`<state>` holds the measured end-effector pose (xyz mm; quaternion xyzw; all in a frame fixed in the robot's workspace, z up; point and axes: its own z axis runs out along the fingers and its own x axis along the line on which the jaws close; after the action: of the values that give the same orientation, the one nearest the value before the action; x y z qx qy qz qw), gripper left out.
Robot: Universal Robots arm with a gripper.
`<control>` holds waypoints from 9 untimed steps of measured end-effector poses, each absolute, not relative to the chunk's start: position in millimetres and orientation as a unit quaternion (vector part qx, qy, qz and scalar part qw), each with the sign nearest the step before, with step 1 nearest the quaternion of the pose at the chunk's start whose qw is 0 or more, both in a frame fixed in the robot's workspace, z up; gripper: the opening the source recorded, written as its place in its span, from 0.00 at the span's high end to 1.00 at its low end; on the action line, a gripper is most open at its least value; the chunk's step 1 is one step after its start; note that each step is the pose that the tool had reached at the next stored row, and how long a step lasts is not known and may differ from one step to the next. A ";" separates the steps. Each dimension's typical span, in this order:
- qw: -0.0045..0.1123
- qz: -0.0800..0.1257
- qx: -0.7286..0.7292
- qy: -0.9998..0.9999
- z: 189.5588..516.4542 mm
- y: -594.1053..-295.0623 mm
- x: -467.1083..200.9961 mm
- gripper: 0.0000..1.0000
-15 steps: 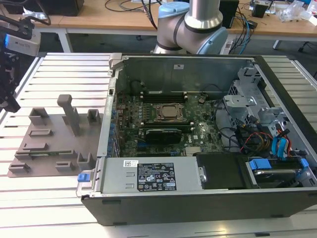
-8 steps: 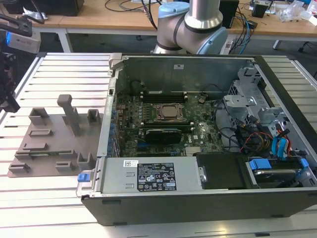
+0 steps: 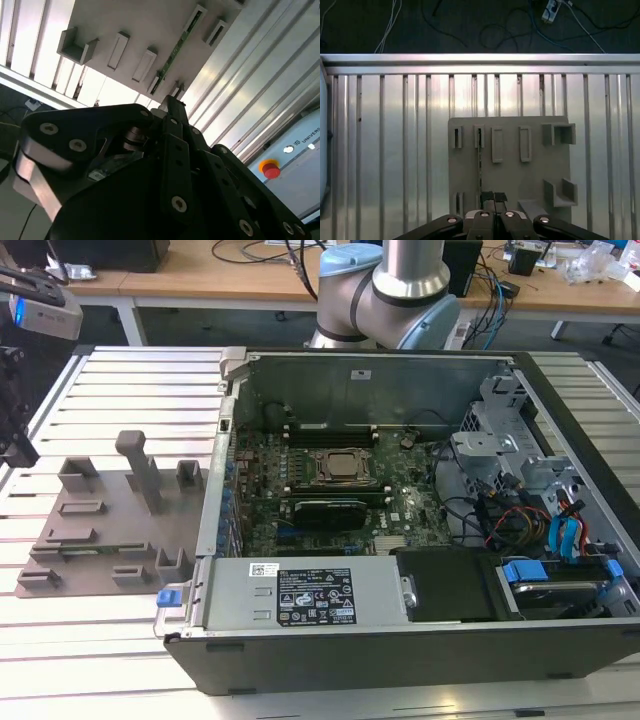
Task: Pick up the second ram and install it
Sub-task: 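Pick up the second ram and move it above second insertion slot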
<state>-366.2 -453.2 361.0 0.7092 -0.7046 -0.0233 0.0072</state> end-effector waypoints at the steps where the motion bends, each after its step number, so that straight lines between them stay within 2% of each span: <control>1: 0.007 -0.023 0.718 -0.695 360.9 -453.2 -366.2 0.90; 9: 0.007 -0.023 0.698 -0.715 360.6 -453.1 -366.2 0.90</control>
<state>-366.2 -453.1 360.6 0.6984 -0.7153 -0.0234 0.0068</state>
